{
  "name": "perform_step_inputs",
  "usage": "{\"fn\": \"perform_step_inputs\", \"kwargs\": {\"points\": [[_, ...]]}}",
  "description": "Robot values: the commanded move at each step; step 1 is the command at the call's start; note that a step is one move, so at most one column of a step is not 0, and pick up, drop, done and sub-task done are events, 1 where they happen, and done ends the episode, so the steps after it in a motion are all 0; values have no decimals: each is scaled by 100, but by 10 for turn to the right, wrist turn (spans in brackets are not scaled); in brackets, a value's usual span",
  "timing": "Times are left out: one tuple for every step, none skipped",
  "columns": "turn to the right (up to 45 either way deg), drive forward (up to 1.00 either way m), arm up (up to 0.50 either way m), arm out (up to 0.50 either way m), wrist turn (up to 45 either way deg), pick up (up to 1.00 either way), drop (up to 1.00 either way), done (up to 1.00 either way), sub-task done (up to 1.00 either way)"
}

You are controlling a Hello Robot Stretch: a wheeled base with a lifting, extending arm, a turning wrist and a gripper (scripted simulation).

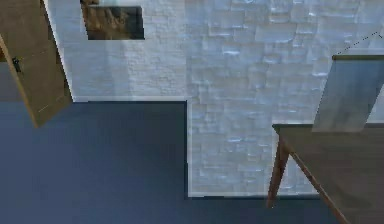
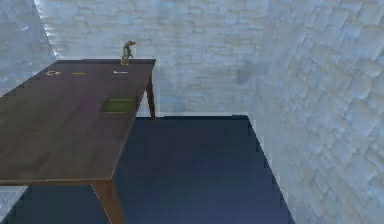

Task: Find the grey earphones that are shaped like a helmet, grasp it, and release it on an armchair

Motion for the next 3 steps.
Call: {"fn": "perform_step_inputs", "kwargs": {"points": [[180,0,0,0,0,0,0,0,0],[0,20,0,0,0,0,0,0,0],[-450,0,0,0,0,0,0,0,0]]}}
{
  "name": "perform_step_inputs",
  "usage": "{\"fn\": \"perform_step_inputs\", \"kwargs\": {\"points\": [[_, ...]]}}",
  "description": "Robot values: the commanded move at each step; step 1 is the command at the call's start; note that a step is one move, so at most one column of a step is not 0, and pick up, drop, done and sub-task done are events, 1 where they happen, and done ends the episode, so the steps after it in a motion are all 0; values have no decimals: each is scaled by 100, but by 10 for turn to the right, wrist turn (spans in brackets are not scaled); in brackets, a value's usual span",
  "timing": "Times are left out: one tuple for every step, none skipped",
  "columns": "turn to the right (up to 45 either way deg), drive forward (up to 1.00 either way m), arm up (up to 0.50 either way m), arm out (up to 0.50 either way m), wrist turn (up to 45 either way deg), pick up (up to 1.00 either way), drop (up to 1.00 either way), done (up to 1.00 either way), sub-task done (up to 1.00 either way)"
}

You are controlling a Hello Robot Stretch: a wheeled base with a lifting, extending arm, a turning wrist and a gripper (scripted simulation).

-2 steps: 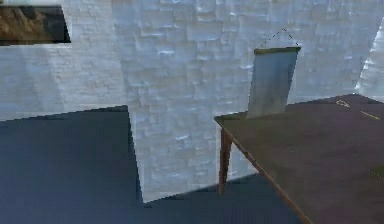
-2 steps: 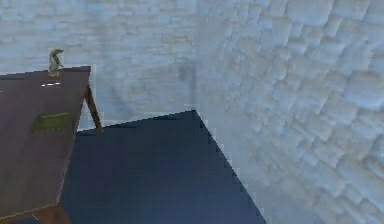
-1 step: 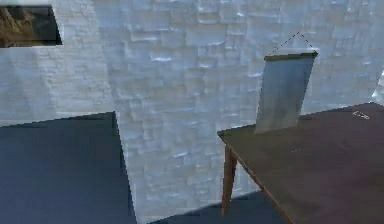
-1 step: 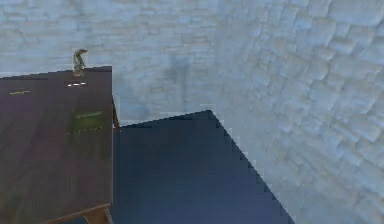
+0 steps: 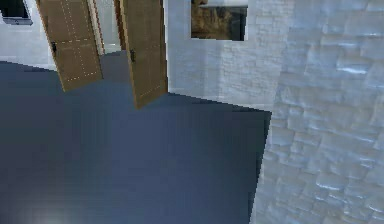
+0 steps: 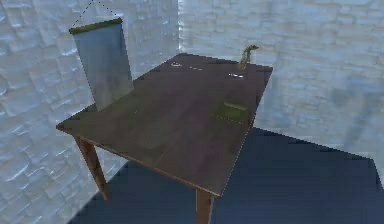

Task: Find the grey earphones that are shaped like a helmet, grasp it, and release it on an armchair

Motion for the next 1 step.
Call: {"fn": "perform_step_inputs", "kwargs": {"points": [[-150,0,0,0,0,0,0,0,0]]}}
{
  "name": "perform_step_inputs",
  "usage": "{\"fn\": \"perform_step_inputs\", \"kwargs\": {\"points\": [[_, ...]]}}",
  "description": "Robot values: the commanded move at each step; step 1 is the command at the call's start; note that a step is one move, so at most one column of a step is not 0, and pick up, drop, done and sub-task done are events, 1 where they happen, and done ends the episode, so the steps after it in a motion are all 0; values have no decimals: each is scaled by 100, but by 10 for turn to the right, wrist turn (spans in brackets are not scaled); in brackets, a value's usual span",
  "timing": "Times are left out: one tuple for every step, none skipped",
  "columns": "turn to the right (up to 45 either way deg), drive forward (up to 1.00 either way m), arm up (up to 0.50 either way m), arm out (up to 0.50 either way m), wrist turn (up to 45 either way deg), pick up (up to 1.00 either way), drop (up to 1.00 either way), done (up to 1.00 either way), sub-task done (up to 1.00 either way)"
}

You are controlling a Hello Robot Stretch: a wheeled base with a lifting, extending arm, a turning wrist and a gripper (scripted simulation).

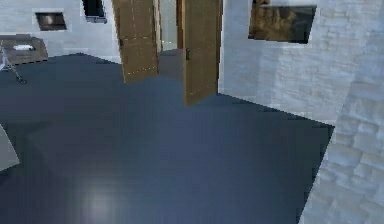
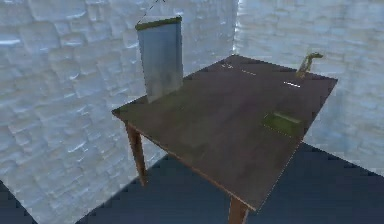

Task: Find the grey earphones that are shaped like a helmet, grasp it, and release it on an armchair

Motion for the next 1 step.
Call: {"fn": "perform_step_inputs", "kwargs": {"points": [[0,50,0,0,0,0,0,0,0]]}}
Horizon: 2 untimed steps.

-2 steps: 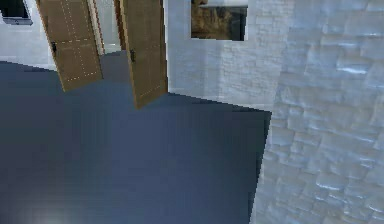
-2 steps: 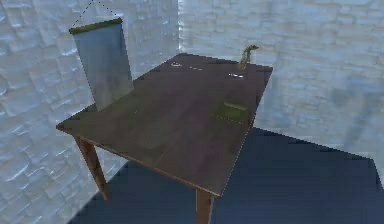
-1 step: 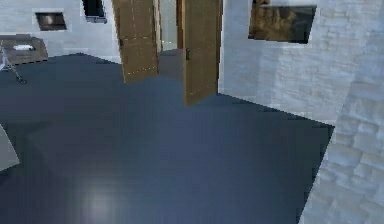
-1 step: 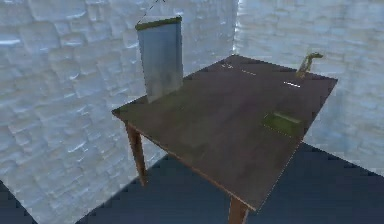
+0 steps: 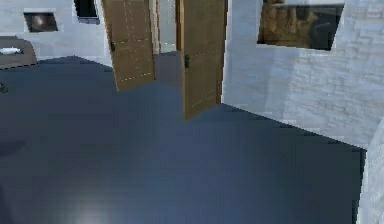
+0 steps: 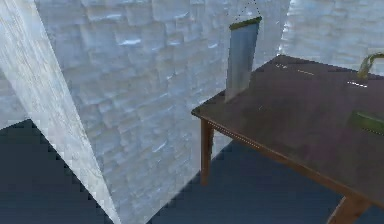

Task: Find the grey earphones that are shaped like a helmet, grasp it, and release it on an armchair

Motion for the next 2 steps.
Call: {"fn": "perform_step_inputs", "kwargs": {"points": [[-330,0,0,0,0,0,0,0,0],[0,100,0,0,0,0,0,0,0]]}}
